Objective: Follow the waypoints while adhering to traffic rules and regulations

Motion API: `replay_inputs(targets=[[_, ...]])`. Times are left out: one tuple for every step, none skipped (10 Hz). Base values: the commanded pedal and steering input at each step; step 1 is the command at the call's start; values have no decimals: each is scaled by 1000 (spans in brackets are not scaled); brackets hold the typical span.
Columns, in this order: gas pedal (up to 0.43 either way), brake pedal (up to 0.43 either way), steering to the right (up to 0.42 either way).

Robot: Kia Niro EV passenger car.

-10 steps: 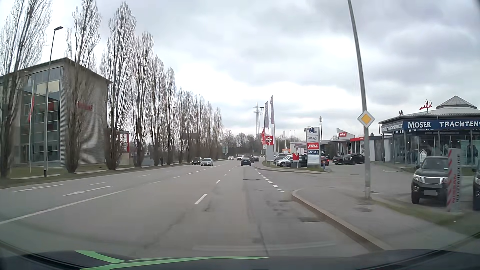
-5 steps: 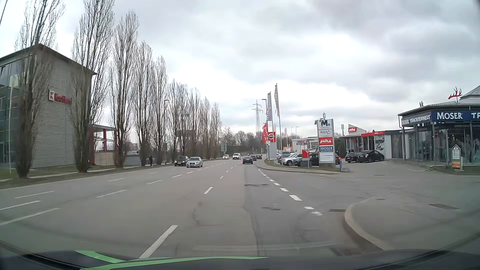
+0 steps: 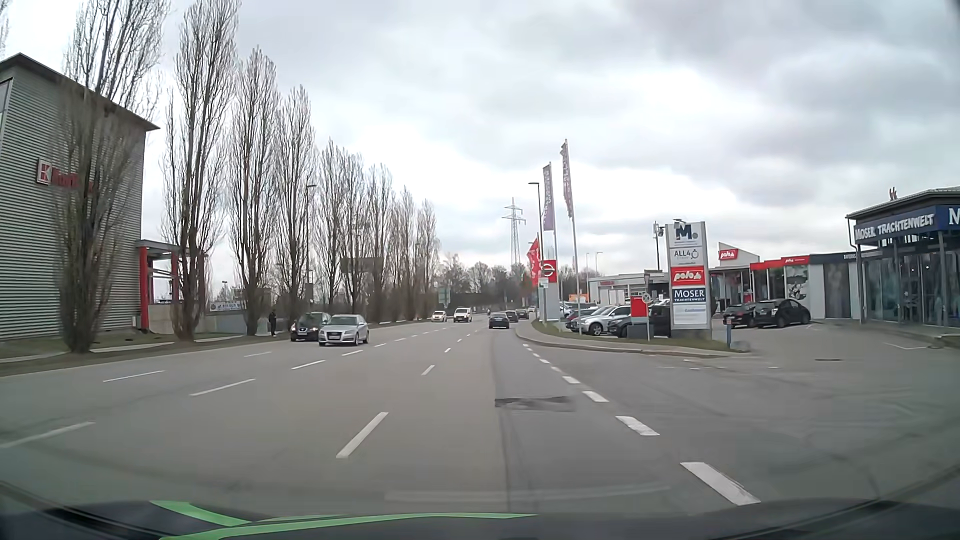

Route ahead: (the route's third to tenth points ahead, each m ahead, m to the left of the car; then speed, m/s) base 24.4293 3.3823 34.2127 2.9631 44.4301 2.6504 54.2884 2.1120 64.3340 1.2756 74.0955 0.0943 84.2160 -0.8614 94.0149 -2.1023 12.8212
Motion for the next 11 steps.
replay_inputs(targets=[[67, 0, 0], [67, 0, 1], [67, 0, 3], [67, 0, 2], [67, 0, 2], [67, 0, 2], [67, 0, 2], [67, 0, 3], [67, 0, 3], [67, 0, 3], [67, 0, 3]])
